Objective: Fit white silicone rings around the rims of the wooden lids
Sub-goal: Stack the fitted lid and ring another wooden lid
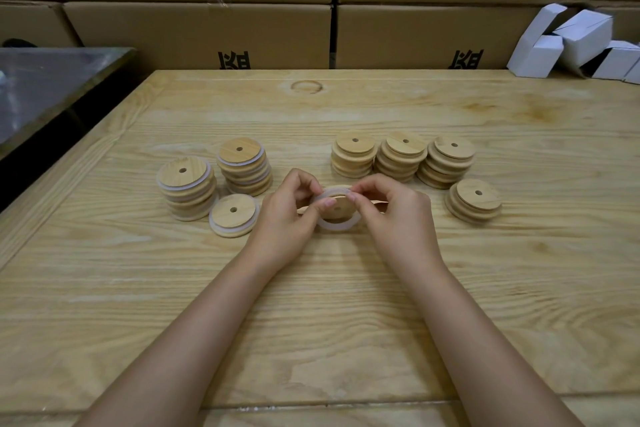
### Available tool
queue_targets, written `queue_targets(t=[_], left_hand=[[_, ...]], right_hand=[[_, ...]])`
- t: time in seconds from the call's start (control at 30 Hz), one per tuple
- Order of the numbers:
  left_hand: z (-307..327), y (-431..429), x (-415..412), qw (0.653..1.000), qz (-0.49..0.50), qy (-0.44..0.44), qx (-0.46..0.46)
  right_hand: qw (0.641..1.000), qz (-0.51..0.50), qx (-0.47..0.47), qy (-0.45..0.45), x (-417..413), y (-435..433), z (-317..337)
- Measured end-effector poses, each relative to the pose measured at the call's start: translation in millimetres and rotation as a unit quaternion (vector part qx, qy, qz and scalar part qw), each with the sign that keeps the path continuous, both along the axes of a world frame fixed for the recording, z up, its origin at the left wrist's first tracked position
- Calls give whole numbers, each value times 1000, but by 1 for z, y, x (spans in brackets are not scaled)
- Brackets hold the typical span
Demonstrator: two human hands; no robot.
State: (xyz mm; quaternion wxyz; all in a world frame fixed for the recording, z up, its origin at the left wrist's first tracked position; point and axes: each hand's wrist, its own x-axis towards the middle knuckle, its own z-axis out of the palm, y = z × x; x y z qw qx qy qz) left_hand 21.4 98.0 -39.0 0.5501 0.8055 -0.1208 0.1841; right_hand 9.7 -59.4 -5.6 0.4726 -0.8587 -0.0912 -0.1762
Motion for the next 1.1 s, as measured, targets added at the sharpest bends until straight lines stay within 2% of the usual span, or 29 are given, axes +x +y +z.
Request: queue_targets(t=[0.33, 0.6, 0.9, 1.03, 1.1], left_hand=[[5, -2, -1, 997, 6, 57, -49], [8, -2, -4, 991, -4, 94, -94], [15, 4, -5, 988, -66, 121, -74], [13, 6, -5, 997, -13, 72, -17], [13, 7, -5, 998, 0, 66, -23]], right_hand=[[1000, 4, -11, -20, 2, -3, -1], [1000, -4, 6, 6, 3, -3, -1], [996, -12, 54, 72, 5, -8, 0], [996, -10, 50, 68, 5, -8, 0], [997, -8, 44, 62, 5, -8, -1]])
